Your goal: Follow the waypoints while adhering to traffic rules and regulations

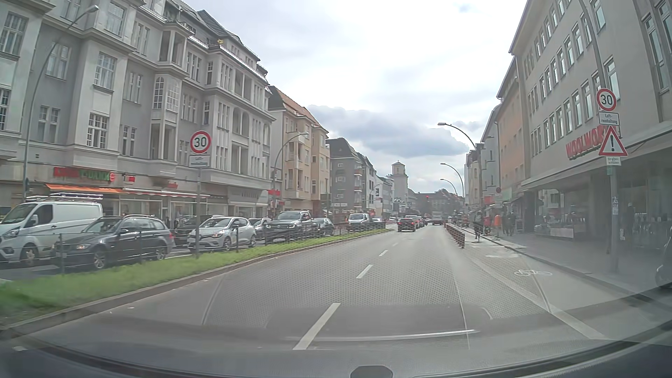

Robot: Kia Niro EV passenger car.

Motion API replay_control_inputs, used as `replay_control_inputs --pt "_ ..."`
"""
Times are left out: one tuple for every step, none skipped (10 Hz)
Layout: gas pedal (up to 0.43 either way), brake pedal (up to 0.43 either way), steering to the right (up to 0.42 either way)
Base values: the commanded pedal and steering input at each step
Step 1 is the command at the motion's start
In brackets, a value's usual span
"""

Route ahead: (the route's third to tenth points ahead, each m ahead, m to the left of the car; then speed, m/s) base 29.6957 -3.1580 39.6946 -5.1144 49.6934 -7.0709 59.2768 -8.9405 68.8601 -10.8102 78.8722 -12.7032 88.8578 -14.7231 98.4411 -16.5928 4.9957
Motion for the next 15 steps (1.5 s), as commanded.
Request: replay_control_inputs --pt "0.268 0.000 0.234" --pt "0.268 0.000 0.191" --pt "0.268 0.000 0.161" --pt "0.268 0.000 0.122" --pt "0.260 0.000 0.097" --pt "0.260 0.000 0.080" --pt "0.248 0.000 0.064" --pt "0.248 0.000 0.042" --pt "0.220 0.000 0.025" --pt "0.197 0.000 0.021" --pt "0.197 0.000 0.018" --pt "0.169 0.000 0.016" --pt "0.157 0.000 0.016" --pt "0.138 0.000 0.016" --pt "0.130 0.000 0.019"
